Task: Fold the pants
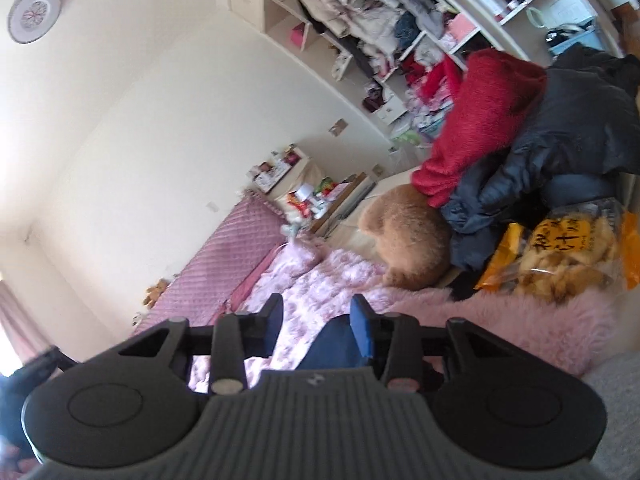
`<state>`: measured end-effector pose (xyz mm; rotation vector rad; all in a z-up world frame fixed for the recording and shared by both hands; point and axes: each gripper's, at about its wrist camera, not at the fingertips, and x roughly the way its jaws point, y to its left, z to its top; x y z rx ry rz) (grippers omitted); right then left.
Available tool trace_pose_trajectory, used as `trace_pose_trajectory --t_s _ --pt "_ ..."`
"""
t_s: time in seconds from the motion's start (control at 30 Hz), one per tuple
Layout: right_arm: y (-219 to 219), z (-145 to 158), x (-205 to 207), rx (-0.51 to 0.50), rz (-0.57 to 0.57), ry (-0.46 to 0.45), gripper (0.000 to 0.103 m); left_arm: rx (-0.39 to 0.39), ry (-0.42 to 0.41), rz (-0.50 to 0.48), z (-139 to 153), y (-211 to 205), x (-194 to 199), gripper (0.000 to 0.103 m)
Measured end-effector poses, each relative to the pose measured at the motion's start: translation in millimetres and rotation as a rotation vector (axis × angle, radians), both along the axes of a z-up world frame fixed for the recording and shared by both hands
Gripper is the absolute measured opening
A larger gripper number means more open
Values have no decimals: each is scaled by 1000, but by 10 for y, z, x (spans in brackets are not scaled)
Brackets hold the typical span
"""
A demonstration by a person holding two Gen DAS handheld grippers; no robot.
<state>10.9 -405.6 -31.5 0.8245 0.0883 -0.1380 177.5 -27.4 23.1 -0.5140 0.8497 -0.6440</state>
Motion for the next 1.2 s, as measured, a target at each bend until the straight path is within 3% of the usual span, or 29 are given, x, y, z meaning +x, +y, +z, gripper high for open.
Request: trace_pose_trajectory --t_s 0.07,0.17,0.23,0.3,0.33,0.4,0.47,0.53,0.6,0.63,0.7,0.73,0.83,0.93,1.07,1.13,1.2 --pt "6 45 85 -52 67 26 44 8 106 -8 -250 172 67 80" --pt "53 54 237 -179 9 192 45 -47 251 10 -685 313 130 80" --pt "-22 16 344 -145 28 252 48 -75 390 5 -941 299 193 78" --pt "-79 -6 492 -139 96 296 60 -92 469 -19 -1098 235 251 78" --pt "-76 -10 583 -175 120 327 67 -103 474 -42 -1143 195 269 80" --pt "-58 -47 812 -259 150 432 67 -101 467 -65 -1228 112 328 82" --pt "-86 -146 1041 -289 199 520 66 -124 477 -52 -1331 76 387 82" --pt "-133 -229 1184 -285 233 581 58 -210 496 -22 -1473 84 446 79" --pt "-167 -278 1212 -258 269 550 47 -295 498 8 -1583 106 474 69" --pt "-160 -286 1211 -258 272 544 47 -319 489 17 -1640 106 491 55" --pt "-116 -287 1188 -299 274 526 45 -339 479 29 -1665 144 494 37" --pt "-106 -286 1165 -303 278 510 43 -349 482 27 -1658 176 494 34" --pt "-134 -272 1086 -220 295 440 33 -314 463 9 -1515 299 477 32" --pt "-68 -253 1091 -122 356 367 27 -282 380 8 -1291 502 423 30" --pt "291 -260 1246 -145 502 359 25 -202 254 42 -1089 874 371 31" --pt "487 -295 1332 -186 554 414 29 -161 284 102 -1180 1060 367 43" --pt "644 -266 1370 -274 569 473 38 -132 357 137 -1357 1214 335 47"
